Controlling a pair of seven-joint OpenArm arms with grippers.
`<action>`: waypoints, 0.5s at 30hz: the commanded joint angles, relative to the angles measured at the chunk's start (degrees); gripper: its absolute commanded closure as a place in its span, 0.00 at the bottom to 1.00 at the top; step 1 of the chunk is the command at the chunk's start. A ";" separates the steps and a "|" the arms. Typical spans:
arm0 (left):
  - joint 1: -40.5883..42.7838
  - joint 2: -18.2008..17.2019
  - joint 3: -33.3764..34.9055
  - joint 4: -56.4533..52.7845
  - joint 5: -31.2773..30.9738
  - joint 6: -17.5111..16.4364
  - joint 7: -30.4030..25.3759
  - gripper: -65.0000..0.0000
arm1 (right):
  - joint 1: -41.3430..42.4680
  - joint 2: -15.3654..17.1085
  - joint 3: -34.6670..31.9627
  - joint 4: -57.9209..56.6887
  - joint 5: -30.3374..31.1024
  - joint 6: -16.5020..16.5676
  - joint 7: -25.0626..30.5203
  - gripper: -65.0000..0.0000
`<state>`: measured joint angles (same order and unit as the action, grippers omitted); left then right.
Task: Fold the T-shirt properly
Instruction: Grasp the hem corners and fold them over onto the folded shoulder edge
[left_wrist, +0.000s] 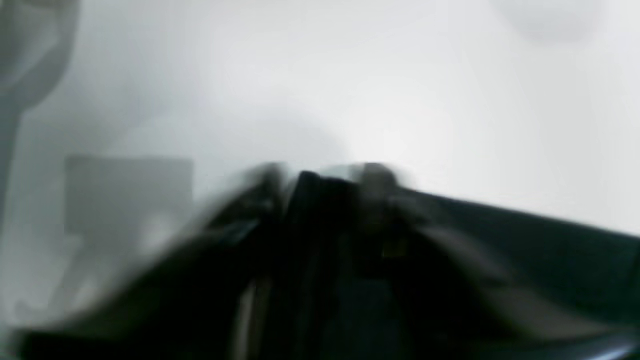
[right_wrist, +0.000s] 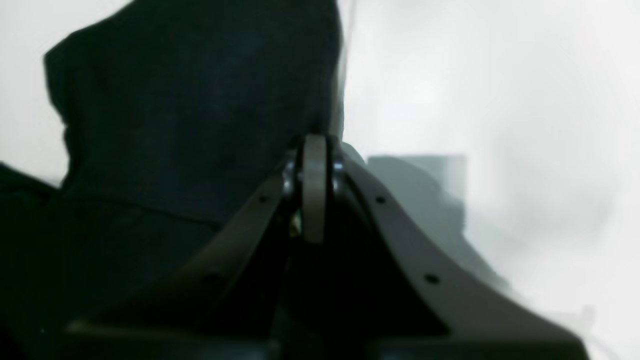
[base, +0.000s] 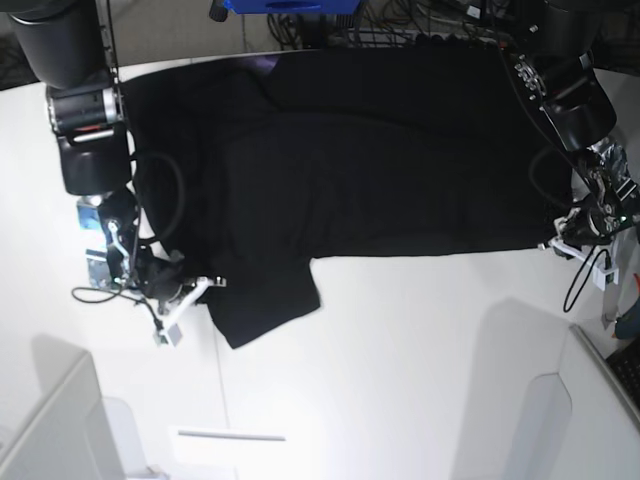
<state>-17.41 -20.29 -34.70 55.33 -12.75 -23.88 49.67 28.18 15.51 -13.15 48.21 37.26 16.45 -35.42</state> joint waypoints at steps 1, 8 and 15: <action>-0.31 0.03 0.28 0.01 0.23 -0.25 2.59 1.00 | 1.40 0.80 0.27 1.77 0.68 0.30 1.18 1.00; 0.40 0.03 0.37 7.83 -0.74 -0.60 3.30 1.00 | -0.27 1.50 2.47 4.59 0.68 0.30 2.58 1.00; 7.17 -3.49 -0.07 19.35 -17.88 -0.60 11.74 1.00 | -4.40 1.77 10.20 9.16 0.68 0.48 2.58 1.00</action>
<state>-9.54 -22.50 -34.41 73.84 -30.76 -24.40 62.08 22.06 16.86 -3.16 56.55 37.30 16.43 -34.02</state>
